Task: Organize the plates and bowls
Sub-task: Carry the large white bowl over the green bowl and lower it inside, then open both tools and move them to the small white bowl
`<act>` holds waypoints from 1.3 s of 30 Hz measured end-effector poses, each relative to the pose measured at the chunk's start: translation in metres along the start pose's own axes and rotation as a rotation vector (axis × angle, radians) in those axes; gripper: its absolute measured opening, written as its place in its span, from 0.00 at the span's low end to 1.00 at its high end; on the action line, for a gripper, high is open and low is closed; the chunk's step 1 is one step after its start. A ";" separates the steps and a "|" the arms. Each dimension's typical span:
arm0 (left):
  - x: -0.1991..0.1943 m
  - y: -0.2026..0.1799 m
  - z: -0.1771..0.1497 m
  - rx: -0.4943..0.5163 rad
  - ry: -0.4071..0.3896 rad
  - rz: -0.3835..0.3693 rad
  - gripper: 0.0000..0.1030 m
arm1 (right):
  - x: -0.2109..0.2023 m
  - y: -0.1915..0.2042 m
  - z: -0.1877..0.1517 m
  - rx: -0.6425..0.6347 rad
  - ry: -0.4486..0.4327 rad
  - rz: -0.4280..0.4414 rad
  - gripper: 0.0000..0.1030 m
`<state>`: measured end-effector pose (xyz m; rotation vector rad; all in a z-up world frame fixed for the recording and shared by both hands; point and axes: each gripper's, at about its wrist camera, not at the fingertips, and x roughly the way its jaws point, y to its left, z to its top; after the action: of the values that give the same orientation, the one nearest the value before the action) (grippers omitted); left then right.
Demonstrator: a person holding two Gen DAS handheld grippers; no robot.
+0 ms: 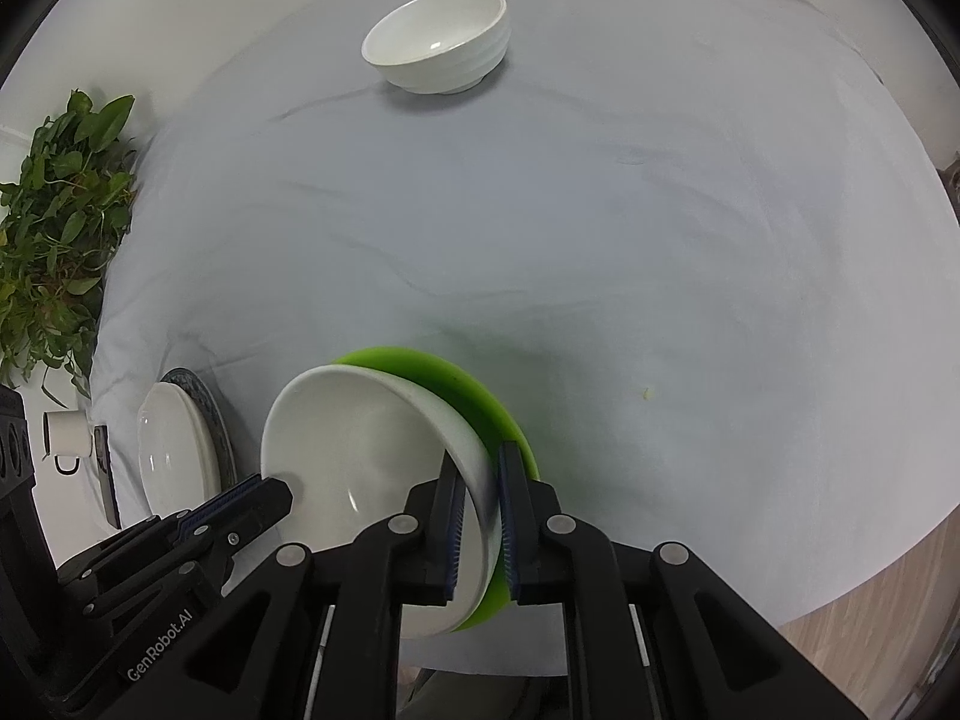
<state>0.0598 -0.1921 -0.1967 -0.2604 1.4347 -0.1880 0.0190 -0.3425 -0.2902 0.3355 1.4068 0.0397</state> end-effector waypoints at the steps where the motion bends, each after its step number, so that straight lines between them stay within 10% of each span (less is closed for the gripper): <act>1: 0.000 -0.001 -0.001 0.005 0.001 -0.006 0.08 | -0.002 0.001 -0.001 -0.002 -0.004 -0.001 0.15; 5: 0.000 -0.004 -0.004 0.024 0.004 -0.013 0.08 | -0.018 0.008 -0.003 -0.014 -0.051 -0.010 0.41; 13: -0.023 -0.004 -0.005 0.054 -0.074 0.068 0.11 | -0.048 0.015 -0.002 -0.063 -0.125 -0.069 0.63; 15: -0.044 -0.002 -0.007 0.060 -0.145 0.114 0.29 | -0.059 0.017 -0.005 -0.090 -0.147 -0.084 0.86; 17: -0.072 0.001 -0.009 0.054 -0.251 0.158 0.73 | -0.073 0.017 -0.006 -0.142 -0.179 -0.079 0.99; 26: -0.148 -0.005 0.023 0.064 -0.466 0.203 0.78 | -0.133 0.006 0.004 -0.181 -0.295 -0.028 1.00; 39: -0.098 -0.021 0.179 0.181 -0.324 -0.023 0.78 | -0.124 -0.010 0.148 -0.039 -0.357 -0.019 1.00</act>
<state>0.2249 -0.1733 -0.0765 -0.1504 1.0860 -0.2796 0.1396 -0.4105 -0.1558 0.2815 1.0537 -0.0084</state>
